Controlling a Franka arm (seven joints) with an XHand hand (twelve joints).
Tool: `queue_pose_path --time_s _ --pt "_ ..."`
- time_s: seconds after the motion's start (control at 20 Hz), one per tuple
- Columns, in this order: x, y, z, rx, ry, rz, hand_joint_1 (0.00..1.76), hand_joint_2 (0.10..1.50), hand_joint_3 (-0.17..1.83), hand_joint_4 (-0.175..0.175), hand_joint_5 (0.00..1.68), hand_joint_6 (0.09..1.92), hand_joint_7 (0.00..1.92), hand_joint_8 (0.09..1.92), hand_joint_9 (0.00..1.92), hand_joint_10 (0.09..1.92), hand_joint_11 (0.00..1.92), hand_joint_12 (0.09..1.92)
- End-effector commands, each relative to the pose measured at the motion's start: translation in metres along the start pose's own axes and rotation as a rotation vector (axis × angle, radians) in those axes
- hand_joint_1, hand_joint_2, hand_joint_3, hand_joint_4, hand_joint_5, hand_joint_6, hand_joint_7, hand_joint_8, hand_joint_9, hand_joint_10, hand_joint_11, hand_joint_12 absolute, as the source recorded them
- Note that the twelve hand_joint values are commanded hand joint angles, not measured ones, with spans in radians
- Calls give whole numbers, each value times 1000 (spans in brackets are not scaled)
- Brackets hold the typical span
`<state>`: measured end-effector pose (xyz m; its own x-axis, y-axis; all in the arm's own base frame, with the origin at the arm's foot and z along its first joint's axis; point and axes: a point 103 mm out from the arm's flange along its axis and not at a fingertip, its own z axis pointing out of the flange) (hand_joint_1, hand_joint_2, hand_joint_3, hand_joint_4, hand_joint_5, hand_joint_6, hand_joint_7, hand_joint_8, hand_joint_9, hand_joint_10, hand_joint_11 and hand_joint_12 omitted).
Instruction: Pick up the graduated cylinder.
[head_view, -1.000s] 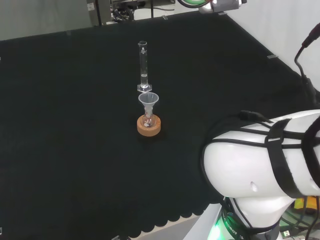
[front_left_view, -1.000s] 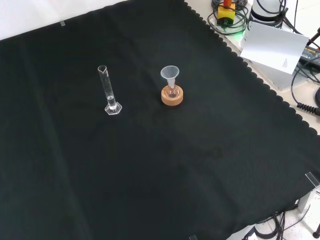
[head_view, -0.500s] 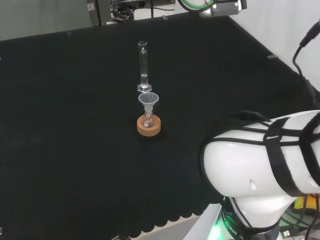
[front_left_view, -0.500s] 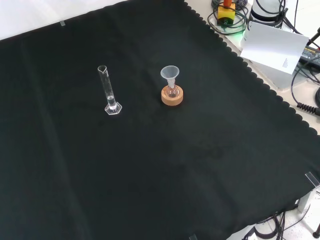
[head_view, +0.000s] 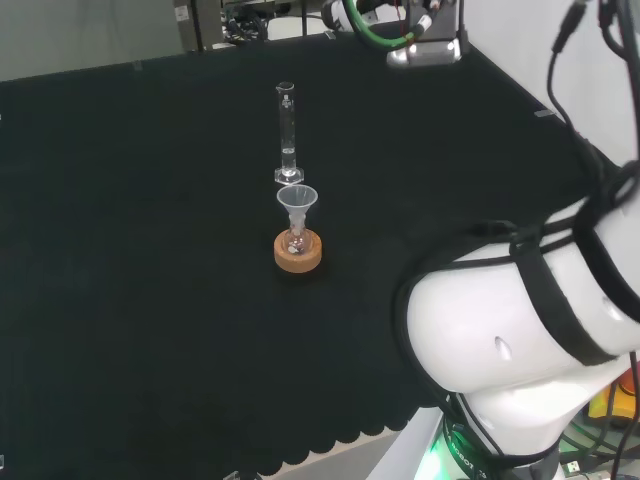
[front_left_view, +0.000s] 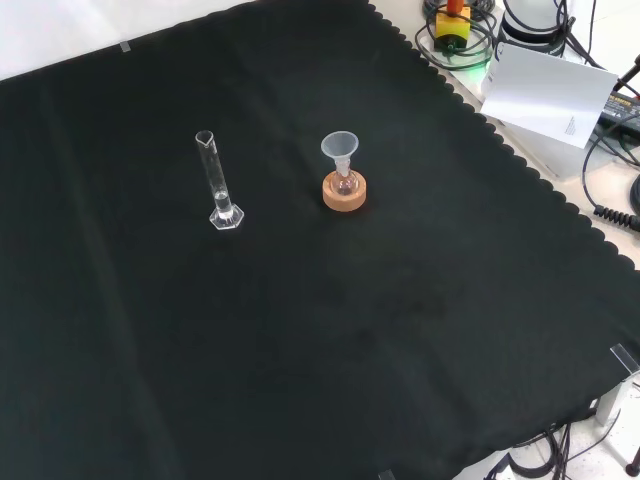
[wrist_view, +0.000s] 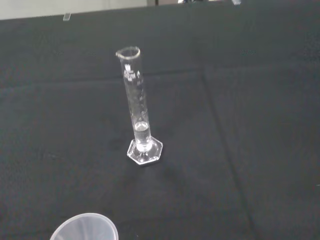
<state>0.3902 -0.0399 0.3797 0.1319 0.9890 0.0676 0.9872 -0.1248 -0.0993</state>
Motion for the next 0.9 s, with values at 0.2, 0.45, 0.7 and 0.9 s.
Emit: queue_pose_path --time_s 0.2,0.45,0.7,0.9 --pt "-11 136 104 -3 129 -99 581 1184 -88 -54 297 87 104 628 364 640 151 1386" --pt "-6 165 138 29 186 -107 625 1165 -109 -57 309 87 121 644 371 672 171 1382" --pt "-2 179 162 41 224 -131 645 1158 -121 -56 293 87 107 642 364 674 179 1379" --pt "-4 186 177 45 253 -126 663 1152 -132 -56 285 87 105 643 365 677 182 1377"
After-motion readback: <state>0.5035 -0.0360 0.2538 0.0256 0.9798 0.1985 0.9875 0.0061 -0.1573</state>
